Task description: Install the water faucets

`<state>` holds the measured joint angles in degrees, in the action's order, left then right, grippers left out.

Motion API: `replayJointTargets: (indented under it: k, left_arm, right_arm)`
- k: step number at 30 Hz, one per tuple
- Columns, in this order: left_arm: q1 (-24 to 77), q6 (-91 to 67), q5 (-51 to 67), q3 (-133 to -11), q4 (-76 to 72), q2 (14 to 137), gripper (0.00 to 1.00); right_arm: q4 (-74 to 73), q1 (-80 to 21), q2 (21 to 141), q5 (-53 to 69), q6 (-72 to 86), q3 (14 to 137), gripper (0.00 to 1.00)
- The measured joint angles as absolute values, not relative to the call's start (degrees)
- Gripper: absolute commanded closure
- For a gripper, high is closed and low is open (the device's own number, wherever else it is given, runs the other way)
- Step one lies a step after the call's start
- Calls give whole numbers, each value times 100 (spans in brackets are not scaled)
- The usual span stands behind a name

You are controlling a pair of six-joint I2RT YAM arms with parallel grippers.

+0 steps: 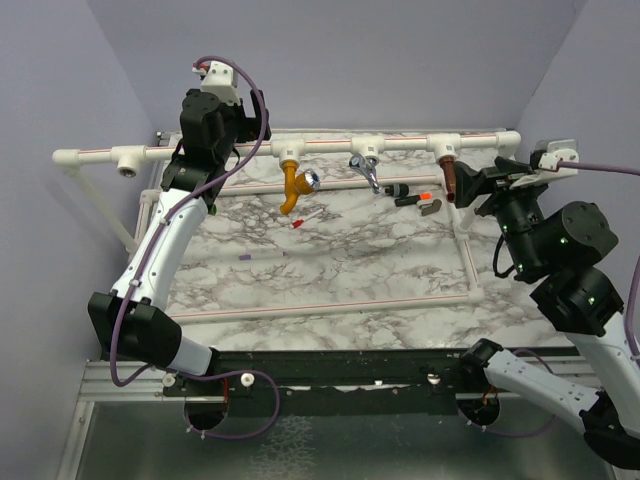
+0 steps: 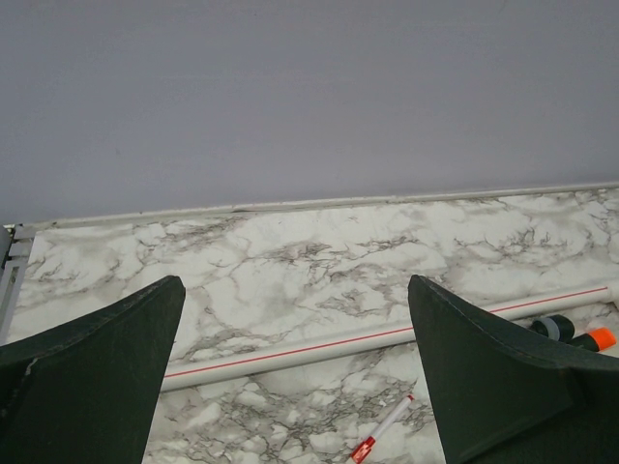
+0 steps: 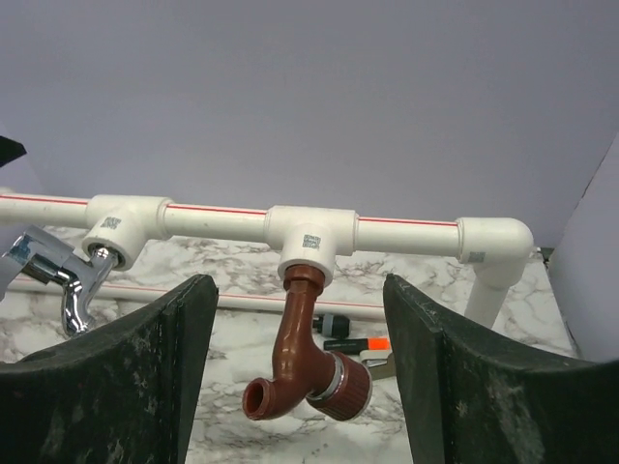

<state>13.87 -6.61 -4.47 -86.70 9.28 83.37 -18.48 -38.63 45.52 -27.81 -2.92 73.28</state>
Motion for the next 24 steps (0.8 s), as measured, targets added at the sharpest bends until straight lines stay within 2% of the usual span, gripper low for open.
replayJointTargets:
  k: [13,24]
  left_arm:
    - [1387,-661,-443,-8672,928,8344,1]
    - [1356,-687,-384,-8689,928,8361,1]
  right_arm:
    - [-3157,-3863,5352,-2569,-491,7780,30]
    - [-3505,-3863,5767,-3089,-508,8106,30]
